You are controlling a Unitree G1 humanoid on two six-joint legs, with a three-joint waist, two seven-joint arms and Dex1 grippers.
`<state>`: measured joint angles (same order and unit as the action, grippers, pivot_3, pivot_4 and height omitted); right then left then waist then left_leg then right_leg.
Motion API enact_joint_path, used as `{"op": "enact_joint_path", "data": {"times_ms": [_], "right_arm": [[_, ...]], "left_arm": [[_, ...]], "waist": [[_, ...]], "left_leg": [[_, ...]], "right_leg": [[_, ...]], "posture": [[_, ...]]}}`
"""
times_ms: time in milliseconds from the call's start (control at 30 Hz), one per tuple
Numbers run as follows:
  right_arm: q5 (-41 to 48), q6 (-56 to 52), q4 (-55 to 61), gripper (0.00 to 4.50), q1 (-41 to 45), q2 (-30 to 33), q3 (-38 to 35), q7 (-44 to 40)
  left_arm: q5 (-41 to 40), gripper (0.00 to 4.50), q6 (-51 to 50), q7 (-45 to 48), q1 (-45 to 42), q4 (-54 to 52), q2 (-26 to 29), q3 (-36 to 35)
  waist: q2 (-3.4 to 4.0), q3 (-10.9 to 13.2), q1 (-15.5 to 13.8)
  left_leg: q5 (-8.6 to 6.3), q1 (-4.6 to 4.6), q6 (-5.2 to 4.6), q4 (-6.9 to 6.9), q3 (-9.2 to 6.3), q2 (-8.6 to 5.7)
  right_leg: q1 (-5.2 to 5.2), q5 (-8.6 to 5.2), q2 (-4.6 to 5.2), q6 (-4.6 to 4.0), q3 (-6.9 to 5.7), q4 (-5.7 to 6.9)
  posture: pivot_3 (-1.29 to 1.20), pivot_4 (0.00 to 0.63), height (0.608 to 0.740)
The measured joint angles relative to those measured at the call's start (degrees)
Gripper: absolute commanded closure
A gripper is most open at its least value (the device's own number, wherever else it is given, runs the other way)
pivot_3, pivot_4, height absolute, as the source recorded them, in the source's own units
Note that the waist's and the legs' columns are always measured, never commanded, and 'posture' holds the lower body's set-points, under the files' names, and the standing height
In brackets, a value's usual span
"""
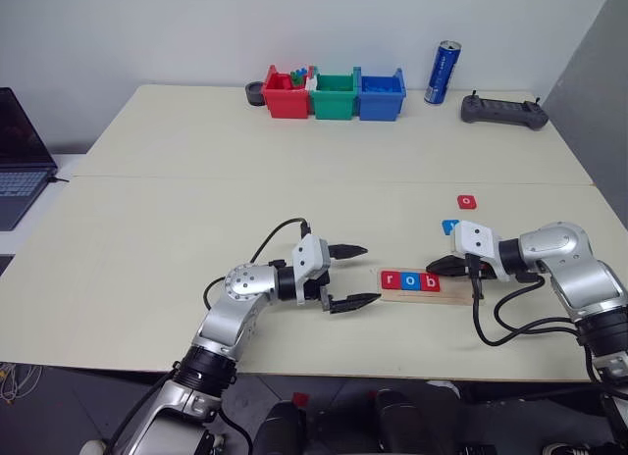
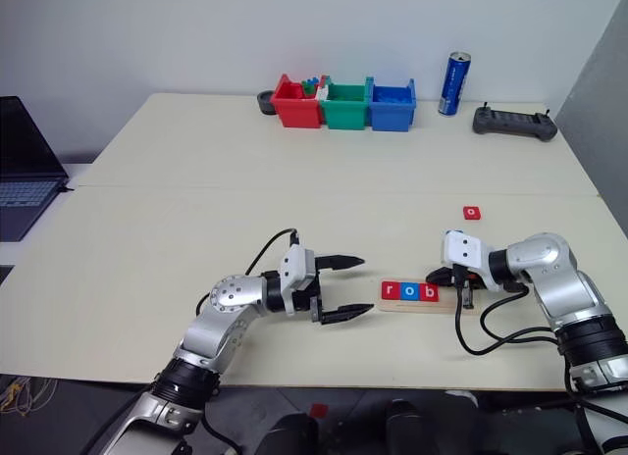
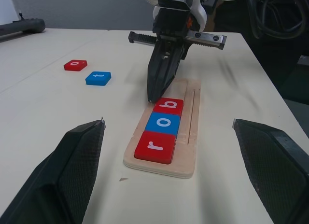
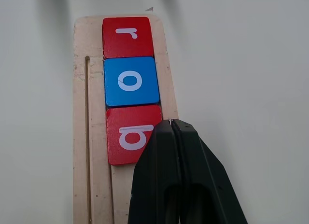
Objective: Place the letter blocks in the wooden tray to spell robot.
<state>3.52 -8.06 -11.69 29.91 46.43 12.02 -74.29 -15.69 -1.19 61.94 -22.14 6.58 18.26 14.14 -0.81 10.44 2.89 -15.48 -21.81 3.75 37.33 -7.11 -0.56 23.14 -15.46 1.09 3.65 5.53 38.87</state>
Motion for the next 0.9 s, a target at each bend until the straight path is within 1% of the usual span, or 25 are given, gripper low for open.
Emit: {"op": "enact_joint_path", "data": {"times_ms": [133,233,367,433,467,600,633,767,900], "right_arm": [[0.54,-0.38,0.00,4.45,0.04,0.24,-0.34,0.05],[2.30,-1.84,0.41,3.95,0.08,1.52,-2.37,-0.15],[4.57,-6.09,1.40,2.65,0.45,3.31,-6.34,0.79],[5.11,-9.47,1.10,1.87,1.44,2.21,-9.25,5.20],[5.39,-10.93,0.79,1.58,1.88,1.62,-10.59,7.54],[5.51,-16.34,0.13,0.17,2.80,-2.74,-16.40,20.28],[5.38,-17.63,0.14,0.04,2.79,-4.87,-17.79,24.45],[2.27,-20.76,0.21,0.04,2.32,-11.75,-19.91,40.23],[0.94,-23.29,0.24,0.04,2.25,-16.22,-20.78,50.63]], "left_arm": [[0.01,0.00,0.11,0.04,0.00,0.00,0.00,0.00],[0.01,0.00,0.21,0.08,0.00,0.00,0.00,0.00],[0.01,0.00,0.39,0.13,0.01,0.00,0.06,0.00],[0.02,0.00,0.46,0.13,0.02,0.00,0.09,0.00],[0.02,0.00,0.47,0.12,0.02,0.00,0.11,0.00],[0.02,0.00,0.50,0.16,0.09,0.00,0.50,0.00],[0.02,0.00,0.50,0.19,0.09,0.00,0.58,-0.02],[0.02,0.00,0.52,0.53,0.06,0.09,0.58,-0.01],[0.02,0.00,0.52,1.20,-0.29,0.51,0.62,-0.01]], "waist": [[0.00,0.00,-0.01],[0.00,0.00,-0.05],[0.00,0.00,0.02],[0.00,0.00,0.15],[0.00,0.00,0.16],[-0.01,0.00,0.08],[-0.01,0.00,0.11],[0.01,0.00,0.12],[0.01,0.00,0.15]], "left_leg": [[0.00,0.00,0.00,0.00,0.00,0.00],[0.00,-0.01,0.00,0.00,0.00,-0.01],[0.00,0.00,0.00,0.00,0.00,0.01],[0.00,0.01,0.00,-0.01,0.02,0.01],[0.00,0.01,0.00,-0.01,0.02,0.01],[0.00,-0.02,0.00,-0.02,0.01,0.01],[0.00,-0.01,0.00,-0.03,0.02,0.01],[0.00,-0.03,0.00,-0.04,0.02,0.00],[0.00,-0.03,0.00,-0.05,0.03,-0.01]], "right_leg": [[0.00,0.00,0.00,0.00,0.00,0.00],[0.00,0.00,0.01,0.00,0.00,0.00],[0.00,0.00,-0.01,0.00,0.00,0.00],[0.00,0.00,-0.01,0.00,0.02,0.01],[0.00,0.00,-0.01,0.00,0.01,0.01],[0.01,0.00,-0.01,0.00,0.01,0.00],[0.02,0.00,-0.01,-0.01,0.03,0.02],[0.05,0.00,-0.01,-0.01,0.03,0.04],[0.06,0.00,-0.01,-0.01,0.05,0.04]], "posture": [[0.00,0.150,0.740],[0.00,0.150,0.740],[0.00,0.150,0.740],[0.00,0.150,0.740],[0.00,0.150,0.740],[0.00,0.150,0.740],[0.00,0.150,0.740],[0.00,0.150,0.740],[0.00,0.150,0.740]]}}
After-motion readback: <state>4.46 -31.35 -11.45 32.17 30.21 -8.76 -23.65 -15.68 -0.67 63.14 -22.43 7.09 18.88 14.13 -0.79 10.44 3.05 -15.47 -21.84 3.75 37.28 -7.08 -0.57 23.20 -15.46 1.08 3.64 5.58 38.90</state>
